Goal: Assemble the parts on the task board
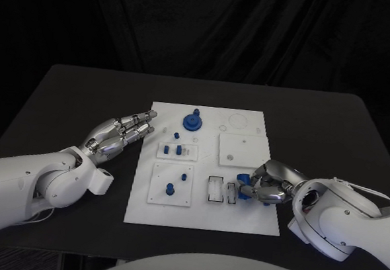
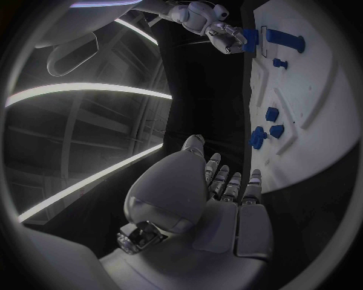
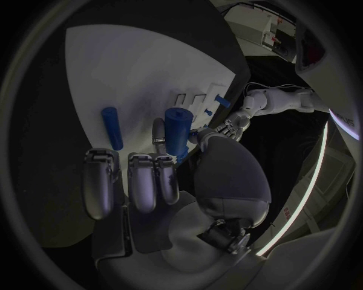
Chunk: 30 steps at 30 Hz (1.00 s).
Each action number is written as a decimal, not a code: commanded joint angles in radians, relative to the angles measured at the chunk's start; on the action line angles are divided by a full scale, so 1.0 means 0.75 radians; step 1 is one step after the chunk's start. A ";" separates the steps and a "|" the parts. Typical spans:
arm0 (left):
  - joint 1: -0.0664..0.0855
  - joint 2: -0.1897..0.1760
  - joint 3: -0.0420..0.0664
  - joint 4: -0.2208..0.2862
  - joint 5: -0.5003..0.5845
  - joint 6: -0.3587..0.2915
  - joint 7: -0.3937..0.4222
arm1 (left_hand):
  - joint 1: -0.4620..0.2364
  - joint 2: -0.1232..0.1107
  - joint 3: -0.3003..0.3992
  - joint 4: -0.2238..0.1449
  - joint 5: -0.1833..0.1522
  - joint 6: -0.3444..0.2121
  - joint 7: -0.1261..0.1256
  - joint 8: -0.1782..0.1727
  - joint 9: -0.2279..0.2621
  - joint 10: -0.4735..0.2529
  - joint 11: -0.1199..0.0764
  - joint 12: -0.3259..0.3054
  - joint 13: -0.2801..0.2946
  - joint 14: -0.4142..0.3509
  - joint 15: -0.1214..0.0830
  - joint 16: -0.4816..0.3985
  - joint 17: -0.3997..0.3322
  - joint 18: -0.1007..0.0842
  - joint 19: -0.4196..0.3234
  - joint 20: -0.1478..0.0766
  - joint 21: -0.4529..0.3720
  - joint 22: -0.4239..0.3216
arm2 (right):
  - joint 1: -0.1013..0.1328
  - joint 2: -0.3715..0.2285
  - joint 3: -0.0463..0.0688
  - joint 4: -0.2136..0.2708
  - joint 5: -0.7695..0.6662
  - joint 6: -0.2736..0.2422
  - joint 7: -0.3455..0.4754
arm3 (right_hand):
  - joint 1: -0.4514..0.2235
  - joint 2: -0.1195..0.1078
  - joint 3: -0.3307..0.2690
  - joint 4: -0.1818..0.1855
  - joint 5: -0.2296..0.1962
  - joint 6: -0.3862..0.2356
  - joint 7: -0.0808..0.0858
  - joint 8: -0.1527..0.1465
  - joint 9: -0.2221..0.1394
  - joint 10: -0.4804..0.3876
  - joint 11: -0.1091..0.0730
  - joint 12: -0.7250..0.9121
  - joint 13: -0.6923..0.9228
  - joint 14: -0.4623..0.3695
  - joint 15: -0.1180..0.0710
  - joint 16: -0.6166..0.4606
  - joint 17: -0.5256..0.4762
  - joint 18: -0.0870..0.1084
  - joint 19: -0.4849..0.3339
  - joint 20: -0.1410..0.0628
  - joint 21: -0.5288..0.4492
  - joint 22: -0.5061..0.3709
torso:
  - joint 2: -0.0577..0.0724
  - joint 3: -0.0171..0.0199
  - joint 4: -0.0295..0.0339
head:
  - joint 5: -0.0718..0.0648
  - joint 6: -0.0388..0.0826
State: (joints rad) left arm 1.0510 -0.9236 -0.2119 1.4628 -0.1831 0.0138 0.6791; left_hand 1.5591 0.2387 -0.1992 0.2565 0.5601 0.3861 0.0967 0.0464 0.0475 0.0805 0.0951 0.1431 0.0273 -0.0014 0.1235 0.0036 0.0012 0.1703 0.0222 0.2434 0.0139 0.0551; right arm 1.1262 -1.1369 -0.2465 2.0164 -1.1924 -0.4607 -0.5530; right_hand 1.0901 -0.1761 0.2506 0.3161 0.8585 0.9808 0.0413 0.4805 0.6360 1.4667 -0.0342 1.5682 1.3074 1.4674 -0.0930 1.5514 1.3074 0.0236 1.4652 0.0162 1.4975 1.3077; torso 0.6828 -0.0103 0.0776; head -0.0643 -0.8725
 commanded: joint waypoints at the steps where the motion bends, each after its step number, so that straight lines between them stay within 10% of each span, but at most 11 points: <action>1: -0.001 0.005 0.001 0.002 0.005 0.018 0.027 | 0.013 0.002 0.006 -0.001 0.005 0.002 0.011 0.001 0.001 -0.002 0.009 0.008 0.002 0.002 0.008 -0.005 -0.002 0.015 -0.002 0.010 0.002 0.002 | 0.008 -0.002 0.000 0.007 0.098 -0.074 0.043 | 0.062 0.049 0.105 -0.112 -0.022 -0.028 -0.014 0.006 0.005 0.139 -0.006 0.003 0.351 0.125 -0.008 -0.009 0.289 -0.003 0.097 -0.006 -0.003 0.313 | -0.001 -0.0012 0.0017 | 0.002 0.000; 30: -0.001 0.020 0.001 -0.007 0.005 0.025 0.026 | 0.015 0.002 0.007 -0.003 0.005 0.001 0.014 0.001 0.001 -0.003 0.011 0.008 0.002 0.002 0.009 -0.005 -0.002 0.015 -0.002 0.011 0.002 0.002 | 0.016 0.102 -0.001 -0.015 0.260 0.041 0.034 | 0.029 0.064 0.076 -0.066 -0.207 -0.071 -0.003 0.008 0.028 0.139 0.004 0.003 0.351 0.123 0.000 -0.014 0.279 -0.001 0.093 0.001 -0.011 0.310 | 0.004 -0.0032 0.0017 | 0.021 0.000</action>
State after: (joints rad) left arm 1.0508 -0.9108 -0.2118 1.4566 -0.1831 0.0194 0.6791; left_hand 1.5591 0.2388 -0.1993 0.2565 0.5601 0.3897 0.1003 0.0464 0.0475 0.0805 0.0951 0.1430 0.0280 -0.0014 0.1234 0.0037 0.0015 0.1703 0.0221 0.2433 0.0139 0.0549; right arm 1.1368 -1.0616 -0.2472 2.0050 -1.0145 -0.4577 -0.5243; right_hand 1.0970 -0.1487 0.2502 0.3156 0.7106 0.9493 0.0563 0.4852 0.6591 1.4664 -0.0337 1.5682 1.3073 1.4671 -0.0925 1.5476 1.3074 0.0236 1.4652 0.0162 1.4926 1.3075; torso 0.6861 -0.0128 0.0808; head -0.0507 -0.8725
